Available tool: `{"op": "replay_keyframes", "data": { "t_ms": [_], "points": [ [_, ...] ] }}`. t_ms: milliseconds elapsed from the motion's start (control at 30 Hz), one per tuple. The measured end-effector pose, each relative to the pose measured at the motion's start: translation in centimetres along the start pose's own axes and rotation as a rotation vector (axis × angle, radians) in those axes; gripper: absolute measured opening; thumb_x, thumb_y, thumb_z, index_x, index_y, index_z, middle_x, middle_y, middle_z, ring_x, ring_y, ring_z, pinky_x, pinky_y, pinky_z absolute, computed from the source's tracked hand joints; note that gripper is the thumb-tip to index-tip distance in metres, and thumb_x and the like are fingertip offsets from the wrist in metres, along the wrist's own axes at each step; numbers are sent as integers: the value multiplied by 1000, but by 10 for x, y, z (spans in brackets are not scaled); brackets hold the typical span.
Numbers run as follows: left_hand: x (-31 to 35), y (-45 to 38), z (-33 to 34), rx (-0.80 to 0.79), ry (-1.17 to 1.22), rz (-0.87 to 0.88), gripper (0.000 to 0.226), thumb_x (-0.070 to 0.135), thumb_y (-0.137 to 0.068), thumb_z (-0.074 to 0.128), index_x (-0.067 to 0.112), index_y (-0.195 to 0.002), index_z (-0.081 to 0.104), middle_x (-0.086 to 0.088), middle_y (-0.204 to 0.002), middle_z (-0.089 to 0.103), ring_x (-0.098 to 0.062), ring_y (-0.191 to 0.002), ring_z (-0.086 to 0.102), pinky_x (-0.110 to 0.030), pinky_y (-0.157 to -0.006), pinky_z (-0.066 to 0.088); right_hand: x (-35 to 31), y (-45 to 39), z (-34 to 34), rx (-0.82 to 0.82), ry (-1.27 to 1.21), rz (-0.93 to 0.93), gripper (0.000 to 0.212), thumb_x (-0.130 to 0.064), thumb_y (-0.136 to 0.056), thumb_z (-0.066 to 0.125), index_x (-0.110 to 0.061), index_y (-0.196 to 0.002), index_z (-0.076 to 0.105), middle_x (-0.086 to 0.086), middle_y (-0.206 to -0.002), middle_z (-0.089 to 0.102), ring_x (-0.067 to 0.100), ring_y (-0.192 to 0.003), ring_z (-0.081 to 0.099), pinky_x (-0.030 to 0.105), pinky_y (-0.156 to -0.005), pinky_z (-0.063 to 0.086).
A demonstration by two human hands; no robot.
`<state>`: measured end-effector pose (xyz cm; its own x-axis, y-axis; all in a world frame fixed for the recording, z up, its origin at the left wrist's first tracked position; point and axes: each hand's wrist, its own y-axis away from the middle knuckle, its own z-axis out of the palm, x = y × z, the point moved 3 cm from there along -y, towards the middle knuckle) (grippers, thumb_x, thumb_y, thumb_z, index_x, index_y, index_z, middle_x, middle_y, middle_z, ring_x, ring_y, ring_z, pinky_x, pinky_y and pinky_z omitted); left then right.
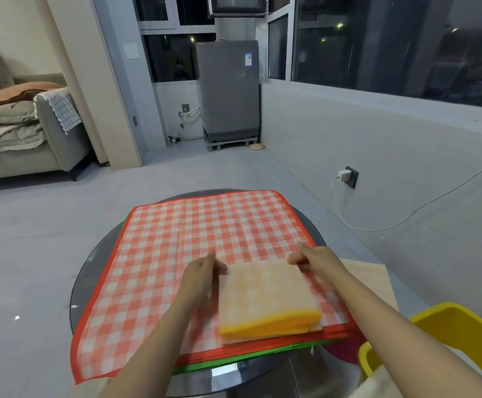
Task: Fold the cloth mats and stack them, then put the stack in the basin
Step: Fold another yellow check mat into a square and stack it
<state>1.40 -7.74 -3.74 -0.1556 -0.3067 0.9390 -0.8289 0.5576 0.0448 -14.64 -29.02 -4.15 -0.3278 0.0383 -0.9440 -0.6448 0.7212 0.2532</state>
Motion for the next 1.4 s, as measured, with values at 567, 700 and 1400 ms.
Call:
{"op": "replay_keyframes", "data": {
  "t_ms": [567,700,1400],
  "points": [
    [15,31,70,-143,-867,385,51,31,-101,19,20,-151,18,0,-158,15,-15,-146,11,-31,-120,6,-4,44,70,-135,1100,-502,49,-32,-103,16,-21,-150,11,-4,-159,9,12,-146,4,27,-116,-1],
    [2,31,76,-201,-976,326,55,36,-100,9,20,-152,0,1,-159,-1,-13,-146,-5,-33,-120,-4,13,41,72,-136,1173,-452,51,-35,-102,9,-22,-150,-3,-4,-159,-6,10,-145,-11,26,-112,-13],
    [-7,33,47,162,-793,-5,61,44,-99,24,6,-147,24,-11,-156,21,-28,-143,17,-39,-118,12,18,40,48,235,969,-140,63,-49,-99,21,-12,-150,14,5,-158,11,24,-146,5,38,-118,2]
  ]
}}
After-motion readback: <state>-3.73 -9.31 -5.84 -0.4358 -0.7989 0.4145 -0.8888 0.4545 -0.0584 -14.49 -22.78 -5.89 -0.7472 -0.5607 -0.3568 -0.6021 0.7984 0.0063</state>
